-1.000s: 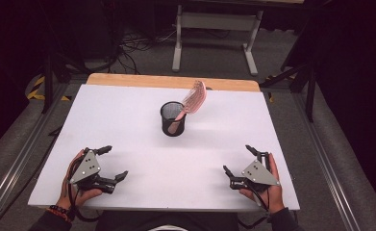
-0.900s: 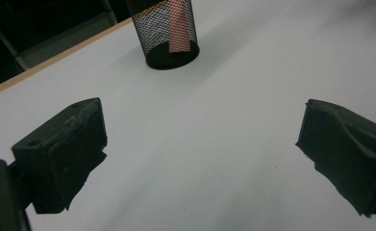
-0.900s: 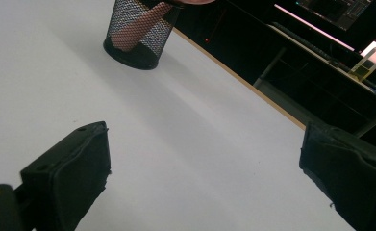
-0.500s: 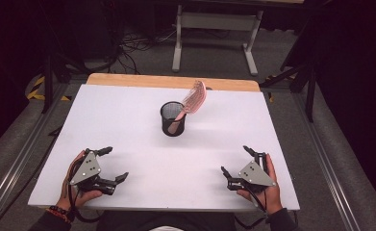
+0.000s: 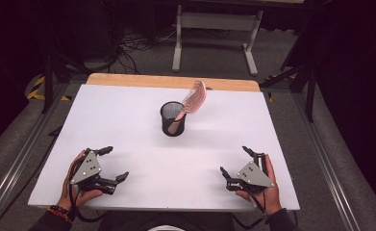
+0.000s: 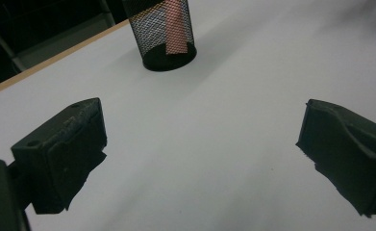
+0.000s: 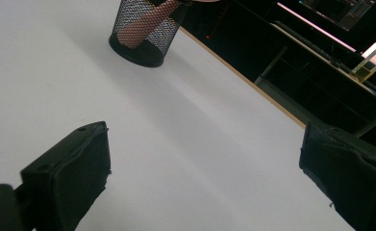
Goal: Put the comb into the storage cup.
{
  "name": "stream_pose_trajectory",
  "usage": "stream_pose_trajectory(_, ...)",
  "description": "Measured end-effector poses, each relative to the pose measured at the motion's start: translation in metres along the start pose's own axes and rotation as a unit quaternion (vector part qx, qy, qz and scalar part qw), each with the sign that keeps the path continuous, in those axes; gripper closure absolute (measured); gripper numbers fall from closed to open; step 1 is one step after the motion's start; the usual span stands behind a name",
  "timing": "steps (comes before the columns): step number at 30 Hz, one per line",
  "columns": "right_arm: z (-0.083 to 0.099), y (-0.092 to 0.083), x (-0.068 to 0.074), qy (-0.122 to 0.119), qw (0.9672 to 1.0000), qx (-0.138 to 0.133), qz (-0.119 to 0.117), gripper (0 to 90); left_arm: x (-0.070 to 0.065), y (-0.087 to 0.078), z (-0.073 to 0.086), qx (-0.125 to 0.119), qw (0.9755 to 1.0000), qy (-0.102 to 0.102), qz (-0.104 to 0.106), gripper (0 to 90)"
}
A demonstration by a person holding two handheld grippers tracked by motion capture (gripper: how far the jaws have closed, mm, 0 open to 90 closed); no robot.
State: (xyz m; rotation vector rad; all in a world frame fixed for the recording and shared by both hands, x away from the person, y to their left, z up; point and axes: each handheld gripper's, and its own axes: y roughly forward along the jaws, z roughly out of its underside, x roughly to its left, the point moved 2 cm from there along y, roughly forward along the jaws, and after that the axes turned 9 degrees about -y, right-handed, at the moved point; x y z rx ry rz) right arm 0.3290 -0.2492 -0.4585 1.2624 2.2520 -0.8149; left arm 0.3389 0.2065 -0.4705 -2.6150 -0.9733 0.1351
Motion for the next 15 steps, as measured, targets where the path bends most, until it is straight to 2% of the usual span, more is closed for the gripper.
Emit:
stream_pose_trajectory(8,-0.0023,-0.0017,0.0003,0.011,0.9999,-0.012,-0.004,4.0,0.0011,0.0,-0.0006,-0.006,0.9999,0.0,-0.009,4.0)
stream_pose_trajectory(15,-0.0021,-0.0012,0.0004,0.014,0.9998,-0.012,-0.006,4.0,0.0018,0.001,-0.0009,-0.006,0.9999,0.0,-0.01,3.9)
